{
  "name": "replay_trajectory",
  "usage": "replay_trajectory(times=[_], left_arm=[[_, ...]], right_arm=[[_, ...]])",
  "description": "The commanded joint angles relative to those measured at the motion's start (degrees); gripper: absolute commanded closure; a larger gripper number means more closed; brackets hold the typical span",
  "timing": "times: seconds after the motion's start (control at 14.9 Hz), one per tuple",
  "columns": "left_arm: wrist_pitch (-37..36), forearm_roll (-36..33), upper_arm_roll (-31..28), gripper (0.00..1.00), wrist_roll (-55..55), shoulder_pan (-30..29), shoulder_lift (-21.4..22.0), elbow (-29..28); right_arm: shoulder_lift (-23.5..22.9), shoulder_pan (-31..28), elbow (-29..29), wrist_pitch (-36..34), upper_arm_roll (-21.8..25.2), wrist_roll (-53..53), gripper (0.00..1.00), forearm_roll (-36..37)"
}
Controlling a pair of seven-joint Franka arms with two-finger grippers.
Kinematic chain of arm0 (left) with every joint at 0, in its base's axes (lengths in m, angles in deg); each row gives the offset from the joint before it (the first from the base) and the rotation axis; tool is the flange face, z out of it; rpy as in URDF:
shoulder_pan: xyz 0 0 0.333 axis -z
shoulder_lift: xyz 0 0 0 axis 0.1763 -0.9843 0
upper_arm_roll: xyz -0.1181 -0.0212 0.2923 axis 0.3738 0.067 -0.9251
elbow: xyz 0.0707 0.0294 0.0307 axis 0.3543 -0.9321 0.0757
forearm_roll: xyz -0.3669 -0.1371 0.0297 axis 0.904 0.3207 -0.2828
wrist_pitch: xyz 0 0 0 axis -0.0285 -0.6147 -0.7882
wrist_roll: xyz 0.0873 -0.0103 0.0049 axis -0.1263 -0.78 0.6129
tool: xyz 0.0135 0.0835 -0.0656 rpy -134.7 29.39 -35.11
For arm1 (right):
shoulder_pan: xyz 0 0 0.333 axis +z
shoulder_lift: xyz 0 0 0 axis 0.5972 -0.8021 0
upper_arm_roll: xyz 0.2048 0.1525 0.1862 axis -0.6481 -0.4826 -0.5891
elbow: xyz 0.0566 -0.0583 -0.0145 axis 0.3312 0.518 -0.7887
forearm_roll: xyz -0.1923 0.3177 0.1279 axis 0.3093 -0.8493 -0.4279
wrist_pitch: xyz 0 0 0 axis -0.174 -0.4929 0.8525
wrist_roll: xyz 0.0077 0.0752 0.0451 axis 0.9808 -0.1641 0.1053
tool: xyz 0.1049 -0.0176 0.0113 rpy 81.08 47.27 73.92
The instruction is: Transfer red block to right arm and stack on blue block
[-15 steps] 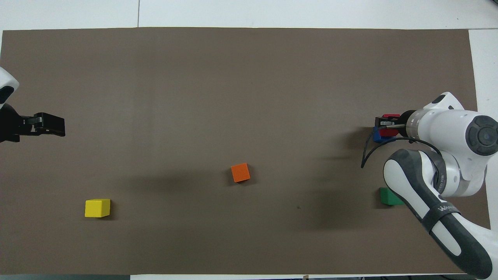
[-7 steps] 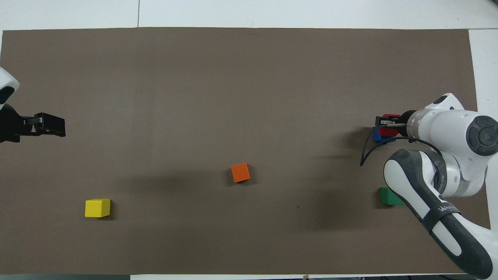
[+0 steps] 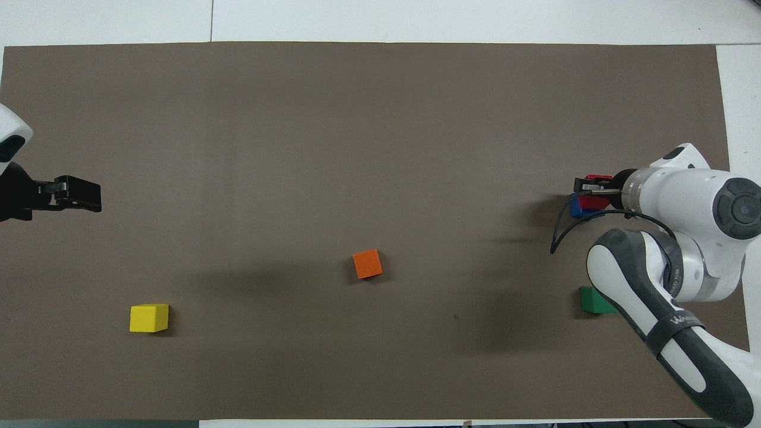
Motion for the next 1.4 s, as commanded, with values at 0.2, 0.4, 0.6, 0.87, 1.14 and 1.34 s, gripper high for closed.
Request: replay_trajectory(times=[0.2, 0.4, 0.6, 0.87, 1.14, 1.34], left_arm=[[-1.08, 0.71, -0.84, 0.0, -0.4, 0.98, 2.0, -1.72], [-1.96, 0.71, -0.75, 0.0, -0.4, 0.98, 1.73, -1.2], [-4.32, 0.63, -0.31, 0.0, -0.4, 1.07, -0.98, 3.01], [-4.42, 0.63, 0.13, 0.0, -0.58, 1.07, -1.26, 3.11], [-3.89, 0.71, 0.13, 0.0, -0.66, 1.95, -1.17, 3.02], [-3.37, 4.74, 0.13, 0.0, -0.23, 1.77, -1.17, 3.11]], right_arm=[[1.04, -0.99, 2.31, 1.57, -0.74, 2.18, 0.51, 1.87], [1.04, -0.99, 2.31, 1.57, -0.82, 2.18, 0.27, 1.87], [1.13, -1.07, 2.39, 1.57, -0.82, 2.27, 0.16, 1.87], [1.04, -1.07, 2.22, 1.48, -0.74, 2.09, 0.13, 1.87], [0.69, -1.16, 0.65, 0.61, -0.74, 1.91, 0.0, 1.7], [0.95, -1.25, -2.77, -5.17, -0.74, 1.83, 0.0, 1.7]])
